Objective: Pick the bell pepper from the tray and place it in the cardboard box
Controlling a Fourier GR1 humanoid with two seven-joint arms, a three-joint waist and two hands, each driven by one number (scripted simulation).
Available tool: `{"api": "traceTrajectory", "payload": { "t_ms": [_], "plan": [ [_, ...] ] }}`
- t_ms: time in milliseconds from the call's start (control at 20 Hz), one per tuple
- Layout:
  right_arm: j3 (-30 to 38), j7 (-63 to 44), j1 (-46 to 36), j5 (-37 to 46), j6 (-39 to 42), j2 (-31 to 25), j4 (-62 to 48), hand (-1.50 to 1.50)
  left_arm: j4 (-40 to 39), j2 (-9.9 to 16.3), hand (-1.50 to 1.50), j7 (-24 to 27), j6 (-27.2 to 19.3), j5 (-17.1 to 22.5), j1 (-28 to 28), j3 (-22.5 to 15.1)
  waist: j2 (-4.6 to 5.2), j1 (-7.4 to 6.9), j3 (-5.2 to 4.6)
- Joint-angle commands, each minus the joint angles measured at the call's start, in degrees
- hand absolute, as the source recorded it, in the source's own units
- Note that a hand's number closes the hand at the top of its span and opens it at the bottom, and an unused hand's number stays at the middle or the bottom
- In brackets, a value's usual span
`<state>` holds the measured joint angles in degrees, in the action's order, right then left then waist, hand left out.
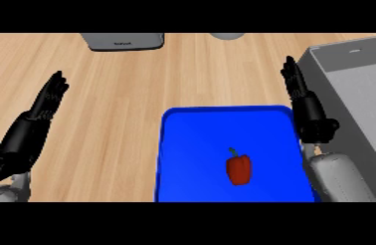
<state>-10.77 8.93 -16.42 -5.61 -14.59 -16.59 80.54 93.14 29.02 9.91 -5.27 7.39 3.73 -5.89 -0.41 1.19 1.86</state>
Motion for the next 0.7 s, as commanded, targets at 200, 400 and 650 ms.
{"api": "traceTrajectory", "payload": {
  "t_ms": [200, 400, 650],
  "plan": [
    [13.66, 1.76, 15.2, -7.27, -7.05, -1.42, 6.51, 1.5, -1.4, -7.31, 0.0, -8.41, -5.37, 8.05, -3.13, 4.31, -0.31, 2.88, -1.82],
    [13.76, -0.8, 24.96, 2.46, -14.55, -5.47, -0.01, 1.5, -0.39, -11.12, 0.0, -12.15, -6.47, 11.72, -3.48, 3.61, 0.11, 2.18, -1.89],
    [10.9, 9.39, 34.15, 8.33, -15.4, -5.68, 12.23, -1.5, 0.46, -13.66, 0.0, -18.2, -12.06, 7.13, 2.42, 0.43, 0.23, 0.14, -1.86]
  ]
}}
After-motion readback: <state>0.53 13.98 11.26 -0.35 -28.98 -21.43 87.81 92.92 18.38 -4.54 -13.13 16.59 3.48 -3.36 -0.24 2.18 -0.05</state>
